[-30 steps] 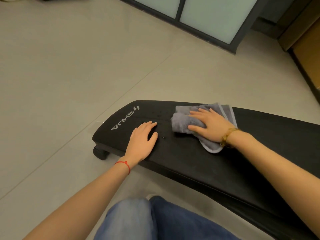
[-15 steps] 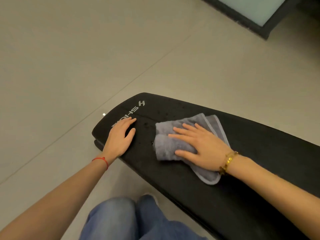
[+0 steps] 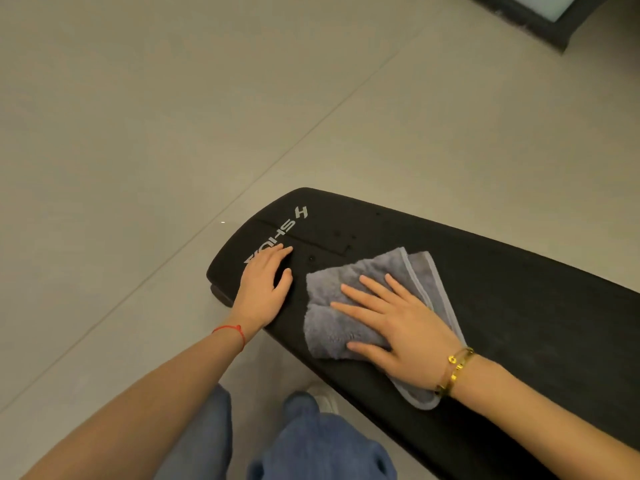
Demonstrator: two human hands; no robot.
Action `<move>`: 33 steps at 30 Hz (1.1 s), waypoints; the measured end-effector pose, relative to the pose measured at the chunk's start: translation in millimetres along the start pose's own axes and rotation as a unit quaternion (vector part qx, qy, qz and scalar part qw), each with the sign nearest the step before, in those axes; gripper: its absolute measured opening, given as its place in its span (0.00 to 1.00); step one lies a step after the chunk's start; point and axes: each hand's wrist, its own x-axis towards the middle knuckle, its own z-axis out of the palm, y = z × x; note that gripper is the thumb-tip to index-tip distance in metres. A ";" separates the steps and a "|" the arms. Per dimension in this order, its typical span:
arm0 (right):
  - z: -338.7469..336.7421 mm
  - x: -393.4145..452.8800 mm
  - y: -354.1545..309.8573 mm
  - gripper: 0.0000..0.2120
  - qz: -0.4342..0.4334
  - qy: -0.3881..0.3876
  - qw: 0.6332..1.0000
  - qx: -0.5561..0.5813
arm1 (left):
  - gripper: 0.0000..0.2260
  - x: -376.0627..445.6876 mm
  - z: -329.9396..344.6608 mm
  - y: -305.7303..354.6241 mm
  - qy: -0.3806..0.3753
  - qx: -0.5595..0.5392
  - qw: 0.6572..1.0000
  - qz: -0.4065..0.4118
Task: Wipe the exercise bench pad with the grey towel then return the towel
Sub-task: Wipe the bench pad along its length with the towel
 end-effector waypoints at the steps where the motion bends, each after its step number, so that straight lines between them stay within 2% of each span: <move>1: -1.9 -0.8 6.3 0.30 0.013 0.001 1.000 0.008 | 0.24 0.6 -1.9 -2.9 -0.007 0.015 1.000 0.016; 4: -13.9 26.8 46.1 0.33 0.110 0.031 0.993 -0.006 | 0.23 6.0 -15.1 -20.8 -0.026 0.062 0.995 0.074; 6: -19.8 57.3 72.6 0.31 0.207 0.034 0.978 -0.019 | 0.23 9.6 -23.2 -34.9 -0.031 0.066 0.993 0.097; 8: -15.0 79.8 75.1 0.28 0.254 0.030 0.966 -0.042 | 0.23 13.7 -26.4 -46.9 -0.019 0.051 0.994 0.100; 10: -5.2 79.2 53.8 0.29 0.246 0.036 0.967 -0.053 | 0.21 17.9 -25.7 -54.1 -0.015 0.031 0.995 0.091; 15: 14.7 22.7 -38.7 0.33 0.140 0.059 0.988 -0.033 | 0.23 28.3 -18.8 -64.5 -0.034 0.005 0.992 0.120; 17: 16.3 5.2 -49.8 0.32 0.136 0.049 0.989 -0.026 | 0.21 29.8 -16.2 -65.7 -0.034 0.002 0.992 0.125; 19: 9.6 1.0 -36.1 0.33 0.162 0.055 0.985 -0.016 | 0.21 29.1 -15.2 -65.2 -0.035 0.003 0.992 0.120; 21: -3.2 10.2 -5.0 0.36 0.229 0.076 0.971 -0.004 | 0.21 28.7 -15.2 -64.0 -0.036 0.002 0.992 0.119; 23: -10.2 30.4 24.2 0.32 0.312 0.082 0.946 -0.019 | 0.21 29.0 -14.7 -64.9 -0.032 -0.003 0.992 0.119; 25: -6.0 49.9 32.2 0.29 0.355 0.074 0.930 -0.057 | 0.21 30.1 -13.8 -65.9 -0.028 -0.005 0.992 0.121; 27: 4.8 57.4 17.1 0.32 0.349 0.080 0.931 -0.076 | 0.21 31.0 -13.6 -67.0 -0.025 -0.004 0.992 0.123; 29: 13.5 50.4 -13.2 0.36 0.299 0.083 0.948 -0.065 | 0.21 31.5 -13.1 -68.0 -0.017 -0.009 0.992 0.123; 33: 21.4 13.0 -68.0 0.30 0.175 0.056 0.982 -0.040 | 0.21 32.7 -11.8 -69.7 -0.014 -0.004 0.991 0.129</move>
